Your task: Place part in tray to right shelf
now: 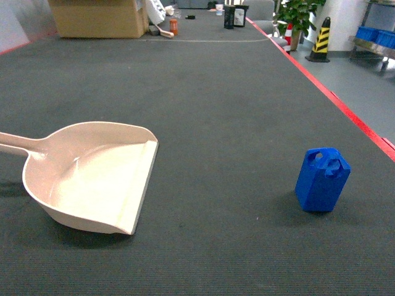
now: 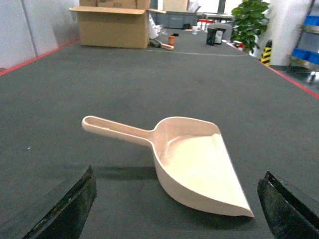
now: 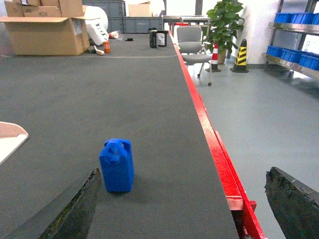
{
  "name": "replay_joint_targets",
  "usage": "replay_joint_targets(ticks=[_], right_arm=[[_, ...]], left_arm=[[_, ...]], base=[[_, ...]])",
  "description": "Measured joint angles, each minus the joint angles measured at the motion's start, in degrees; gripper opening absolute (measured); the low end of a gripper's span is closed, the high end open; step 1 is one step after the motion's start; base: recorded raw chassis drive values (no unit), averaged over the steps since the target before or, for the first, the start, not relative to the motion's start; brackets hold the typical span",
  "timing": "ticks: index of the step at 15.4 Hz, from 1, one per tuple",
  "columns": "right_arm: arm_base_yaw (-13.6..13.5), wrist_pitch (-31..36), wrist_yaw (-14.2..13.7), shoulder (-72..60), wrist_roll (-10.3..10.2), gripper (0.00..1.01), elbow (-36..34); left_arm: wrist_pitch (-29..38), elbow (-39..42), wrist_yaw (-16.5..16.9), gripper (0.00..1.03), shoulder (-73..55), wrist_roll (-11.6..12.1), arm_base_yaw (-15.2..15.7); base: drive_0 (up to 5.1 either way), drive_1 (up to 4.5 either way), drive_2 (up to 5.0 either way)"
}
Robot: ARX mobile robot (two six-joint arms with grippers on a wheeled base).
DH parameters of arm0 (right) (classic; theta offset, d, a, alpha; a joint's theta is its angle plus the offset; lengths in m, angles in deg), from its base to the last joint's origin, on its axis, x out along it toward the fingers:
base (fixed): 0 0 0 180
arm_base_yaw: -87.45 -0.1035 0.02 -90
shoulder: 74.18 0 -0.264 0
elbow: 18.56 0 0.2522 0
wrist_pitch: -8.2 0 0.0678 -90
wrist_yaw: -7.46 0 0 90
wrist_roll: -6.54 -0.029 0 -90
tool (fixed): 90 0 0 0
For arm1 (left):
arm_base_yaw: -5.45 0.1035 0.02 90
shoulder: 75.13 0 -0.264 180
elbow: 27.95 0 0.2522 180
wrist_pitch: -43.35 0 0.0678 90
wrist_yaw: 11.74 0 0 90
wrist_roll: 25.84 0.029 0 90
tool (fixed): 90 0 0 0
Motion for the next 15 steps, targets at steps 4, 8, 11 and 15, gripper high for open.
replay_joint_targets(ticks=[4, 8, 11, 15], right_arm=[[0.0, -0.07, 0.0, 0.0, 0.02, 0.98, 0.0], [0.0, -0.04, 0.02, 0.0, 0.02, 0.98, 0.0], [0.0, -0.02, 0.02, 0.0, 0.02, 0.98, 0.0], [0.0, -0.02, 0.02, 0.0, 0.02, 0.98, 0.0]], left_arm=[[6.78, -7.67, -5.88, 0.98, -26.51, -17.2, -0.02], [33.31, -15.37, 10.34, 0.98, -60.3, -33.42, 9.9], [45.07, -25.99, 15.54, 0.98, -84.59, -42.86, 13.33], [45.81, -35.65, 18.29, 0.98, -102.18, -48.15, 15.32]], base=[[0.0, 0.0, 0.0], [0.0, 0.0, 0.0], [0.0, 0.0, 0.0], [0.0, 0.0, 0.0]])
